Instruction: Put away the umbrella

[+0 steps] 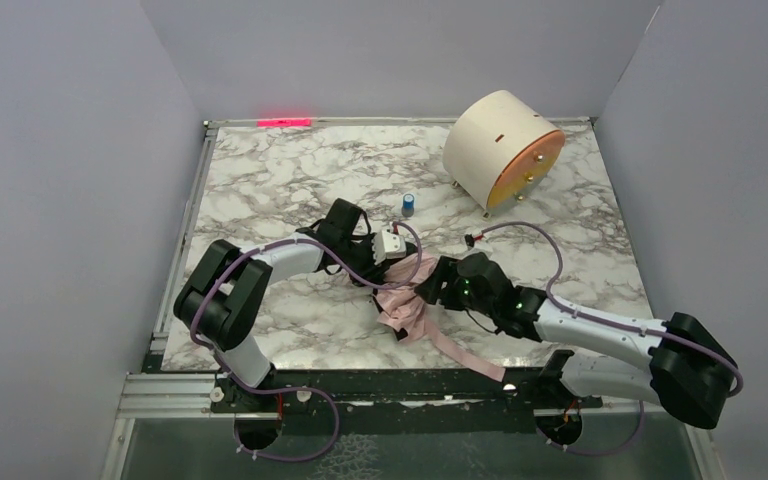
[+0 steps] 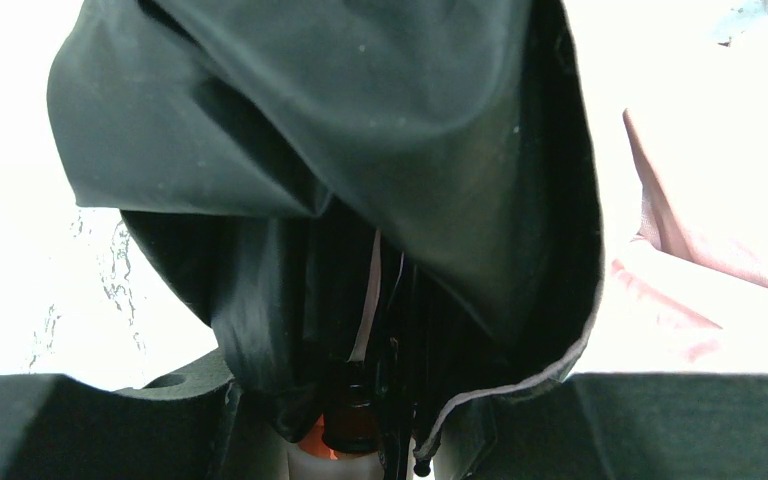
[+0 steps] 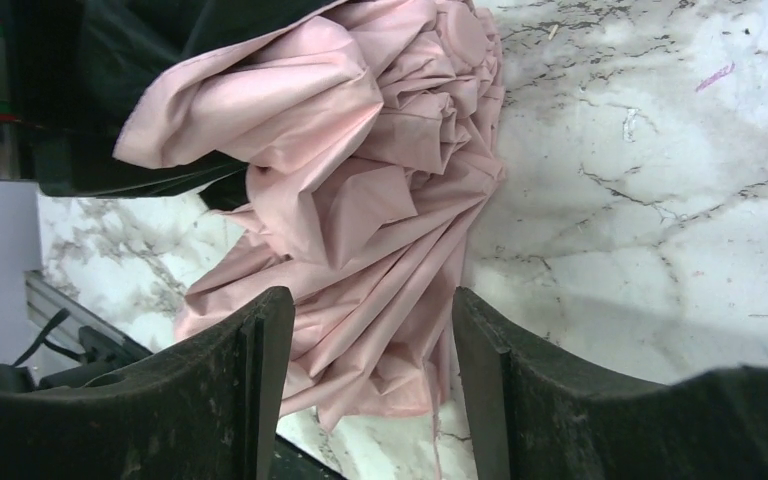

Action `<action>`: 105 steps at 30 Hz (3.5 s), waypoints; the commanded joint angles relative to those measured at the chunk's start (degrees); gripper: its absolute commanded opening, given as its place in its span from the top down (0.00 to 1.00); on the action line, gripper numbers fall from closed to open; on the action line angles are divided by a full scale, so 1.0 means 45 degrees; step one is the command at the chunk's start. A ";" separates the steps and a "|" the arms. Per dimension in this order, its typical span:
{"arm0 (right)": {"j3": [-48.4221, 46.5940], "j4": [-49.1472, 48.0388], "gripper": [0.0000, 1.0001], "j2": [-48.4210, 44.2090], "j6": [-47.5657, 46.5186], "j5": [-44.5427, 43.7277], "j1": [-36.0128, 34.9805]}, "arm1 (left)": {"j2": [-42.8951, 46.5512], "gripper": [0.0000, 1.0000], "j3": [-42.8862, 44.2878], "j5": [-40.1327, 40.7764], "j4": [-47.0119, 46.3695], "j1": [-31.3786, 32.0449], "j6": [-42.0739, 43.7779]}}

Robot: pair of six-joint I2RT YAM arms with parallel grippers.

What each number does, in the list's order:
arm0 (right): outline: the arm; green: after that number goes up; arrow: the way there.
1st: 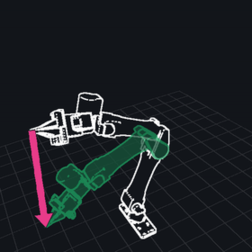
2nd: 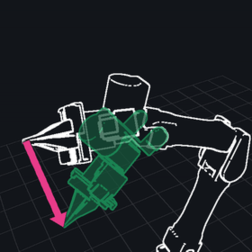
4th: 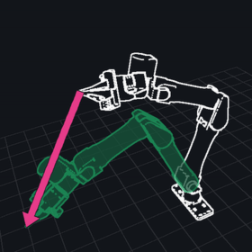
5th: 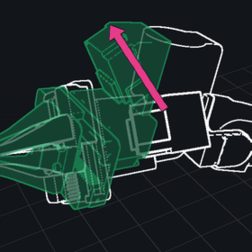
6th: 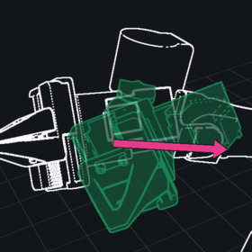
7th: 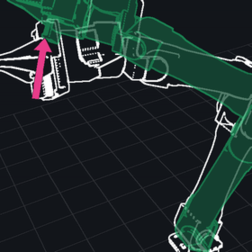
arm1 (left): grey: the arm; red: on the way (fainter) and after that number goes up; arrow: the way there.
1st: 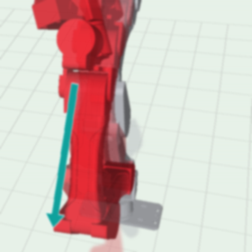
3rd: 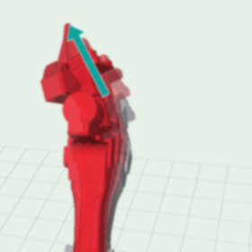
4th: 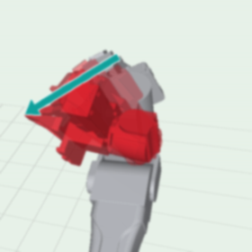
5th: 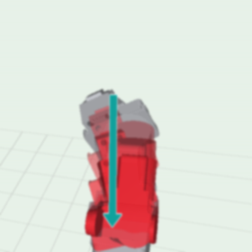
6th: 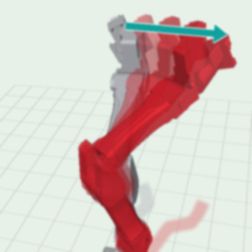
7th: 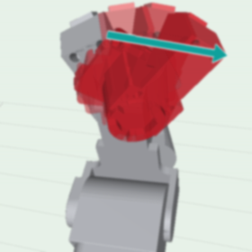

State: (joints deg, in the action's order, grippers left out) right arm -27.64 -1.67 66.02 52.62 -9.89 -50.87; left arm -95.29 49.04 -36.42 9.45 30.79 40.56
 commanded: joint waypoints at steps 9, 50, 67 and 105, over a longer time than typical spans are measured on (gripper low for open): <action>-0.0681 -0.1347 0.60 0.0989 0.1662 -0.0218 -0.0003 | -0.0249 1.00 0.0258 0.0581 -0.0094 0.0053 -0.0067; -0.0804 -0.0724 0.97 0.1106 -0.1018 0.4213 -0.0004 | -0.0484 1.00 0.0423 0.1258 -0.0304 0.0131 -0.0660; -0.1882 0.5571 0.63 -0.1274 -0.2104 0.2499 -0.0004 | -0.0392 1.00 0.0272 0.1764 -0.0482 0.0168 -0.0503; -0.4341 0.2607 0.51 0.2288 -0.3159 0.5864 0.4214 | 0.0066 1.00 -0.2957 0.8484 -0.5095 0.3197 0.2662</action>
State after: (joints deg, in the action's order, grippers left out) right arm -47.99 12.25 74.56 38.96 13.80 -32.05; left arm -92.73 37.52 -4.16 -17.56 45.06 50.43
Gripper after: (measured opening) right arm 0.507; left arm 0.416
